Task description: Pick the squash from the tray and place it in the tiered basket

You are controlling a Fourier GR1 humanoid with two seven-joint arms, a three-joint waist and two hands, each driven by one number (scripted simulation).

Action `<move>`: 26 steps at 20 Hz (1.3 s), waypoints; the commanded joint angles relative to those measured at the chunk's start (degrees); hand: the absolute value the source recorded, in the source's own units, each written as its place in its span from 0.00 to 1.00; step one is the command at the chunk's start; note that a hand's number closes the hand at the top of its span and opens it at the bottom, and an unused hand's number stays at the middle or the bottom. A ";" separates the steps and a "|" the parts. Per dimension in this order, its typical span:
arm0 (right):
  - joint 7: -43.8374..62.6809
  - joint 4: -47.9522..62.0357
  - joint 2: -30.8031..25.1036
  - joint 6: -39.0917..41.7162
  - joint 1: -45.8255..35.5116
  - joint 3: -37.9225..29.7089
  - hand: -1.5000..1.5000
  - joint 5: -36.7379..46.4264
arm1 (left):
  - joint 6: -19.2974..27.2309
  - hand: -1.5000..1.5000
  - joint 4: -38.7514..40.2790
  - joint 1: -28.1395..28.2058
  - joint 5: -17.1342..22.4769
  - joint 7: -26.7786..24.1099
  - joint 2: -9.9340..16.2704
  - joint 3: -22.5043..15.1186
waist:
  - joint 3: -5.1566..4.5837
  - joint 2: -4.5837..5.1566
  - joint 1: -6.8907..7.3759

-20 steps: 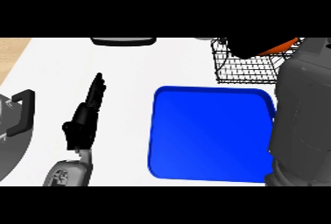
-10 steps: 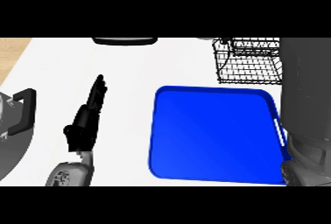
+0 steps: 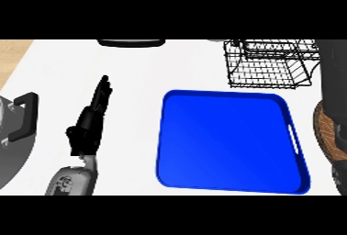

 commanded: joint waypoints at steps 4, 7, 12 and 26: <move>2.31 9.12 -0.38 -9.72 -0.06 -6.68 1.00 -3.01 | -0.72 0.50 -1.72 1.59 -0.09 0.58 -0.01 -0.97 | 0.03 0.07 0.52; 0.36 9.83 -0.80 -12.22 2.03 -10.38 0.00 -7.12 | -1.24 0.50 -0.31 -0.38 1.38 0.67 1.24 1.66 | 0.03 -0.01 -0.13; -3.06 14.00 -0.62 -18.73 -0.08 -13.67 0.00 -11.77 | -0.31 0.50 -2.79 0.78 -0.06 1.18 0.85 0.16 | 0.04 0.01 0.34; 2.26 -4.24 -8.90 -21.72 10.84 -28.43 0.00 -25.30 | 0.51 0.50 -2.18 2.86 -0.39 0.26 0.41 0.09 | 0.05 -0.80 -2.25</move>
